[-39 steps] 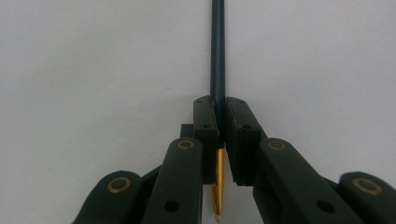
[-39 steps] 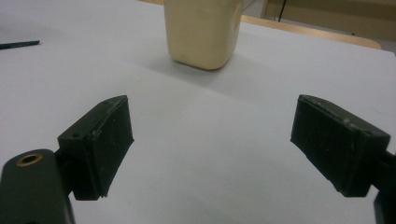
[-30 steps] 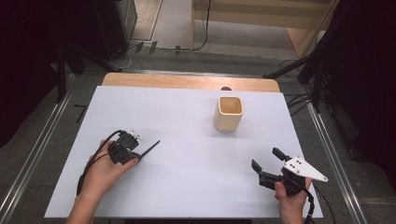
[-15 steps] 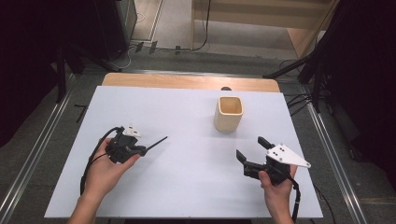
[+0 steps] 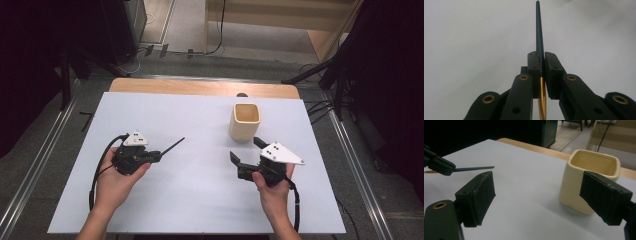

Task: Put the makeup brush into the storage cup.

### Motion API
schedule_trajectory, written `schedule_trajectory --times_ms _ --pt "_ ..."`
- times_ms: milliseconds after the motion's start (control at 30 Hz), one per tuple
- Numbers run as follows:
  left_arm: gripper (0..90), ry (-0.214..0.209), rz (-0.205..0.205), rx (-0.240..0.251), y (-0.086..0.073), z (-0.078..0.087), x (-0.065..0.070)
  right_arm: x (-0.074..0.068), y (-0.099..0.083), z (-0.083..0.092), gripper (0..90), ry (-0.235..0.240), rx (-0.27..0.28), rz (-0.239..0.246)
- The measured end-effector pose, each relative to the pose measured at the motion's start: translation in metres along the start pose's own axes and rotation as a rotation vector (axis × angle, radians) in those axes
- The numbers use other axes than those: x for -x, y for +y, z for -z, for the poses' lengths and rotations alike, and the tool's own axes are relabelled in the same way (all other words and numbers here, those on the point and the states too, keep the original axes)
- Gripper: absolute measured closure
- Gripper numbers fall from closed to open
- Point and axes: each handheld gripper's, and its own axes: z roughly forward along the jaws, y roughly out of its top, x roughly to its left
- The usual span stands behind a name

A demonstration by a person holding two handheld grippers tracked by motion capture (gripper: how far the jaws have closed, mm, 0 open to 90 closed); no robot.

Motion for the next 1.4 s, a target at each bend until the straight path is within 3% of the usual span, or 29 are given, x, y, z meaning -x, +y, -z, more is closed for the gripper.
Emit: schedule_trajectory --times_ms 100,233,400,467,533,600,700,733,767,800,933,1000,1033,1100,1133,1200,1300,1400 --pt "84.5 -0.004 0.003 0.040 0.001 0.003 0.001 -0.012 0.006 -0.010 13.6 0.018 0.003 0.006" --pt "84.5 -0.041 0.019 0.118 0.001 0.006 0.002 -0.021 0.008 -0.017 13.6 0.041 0.005 -0.001" --pt "84.5 -0.073 0.015 0.187 0.000 0.006 0.008 -0.038 0.007 -0.030 13.6 0.112 0.002 -0.044" --pt "84.5 -0.106 0.023 0.226 0.001 0.005 0.012 -0.044 0.006 -0.032 13.6 0.123 -0.003 -0.063" --pt "84.5 -0.111 0.026 0.241 0.001 0.005 0.014 -0.047 0.006 -0.033 13.5 0.126 -0.006 -0.073" --pt "84.5 -0.139 0.031 0.274 0.002 0.004 0.018 -0.052 0.005 -0.035 13.8 0.180 0.008 -0.120" --pt "84.5 -0.150 0.027 0.288 0.003 0.003 0.022 -0.054 0.004 -0.037 14.4 0.204 0.015 -0.161" --pt "84.5 -0.165 0.027 0.305 0.003 0.001 0.026 -0.057 0.002 -0.039 16.2 0.201 0.021 -0.205" --pt "84.5 -0.165 0.027 0.305 0.003 0.001 0.026 -0.057 0.002 -0.039 16.2 0.201 0.021 -0.205" --pt "84.5 -0.166 0.022 0.312 0.003 0.000 0.028 -0.061 0.002 -0.042 22.1 0.178 0.016 -0.235" --pt "84.5 -0.177 0.005 0.340 0.003 -0.005 0.037 -0.066 0.001 -0.044 23.7 0.185 0.015 -0.262" --pt "84.5 -0.183 -0.006 0.365 0.002 -0.008 0.043 -0.069 -0.001 -0.044 24.3 0.177 0.035 -0.305" --pt "84.5 -0.183 -0.006 0.365 0.002 -0.008 0.043 -0.069 -0.001 -0.044 24.3 0.177 0.035 -0.305" --pt "84.5 -0.194 -0.005 0.384 0.001 -0.009 0.047 -0.068 -0.003 -0.043 29.5 0.172 0.062 -0.367" --pt "84.5 -0.195 -0.011 0.390 0.001 -0.010 0.049 -0.068 -0.003 -0.043 29.5 0.172 0.062 -0.367" --pt "84.5 -0.199 -0.019 0.394 0.001 -0.013 0.053 -0.063 -0.007 -0.043 34.9 0.204 0.083 -0.412" --pt "84.5 -0.212 -0.030 0.393 0.001 -0.018 0.058 -0.061 -0.008 -0.044 36.9 0.228 0.086 -0.427" --pt "84.5 -0.205 -0.043 0.399 -0.001 -0.022 0.064 -0.057 -0.010 -0.044 42.9 0.269 0.088 -0.490"
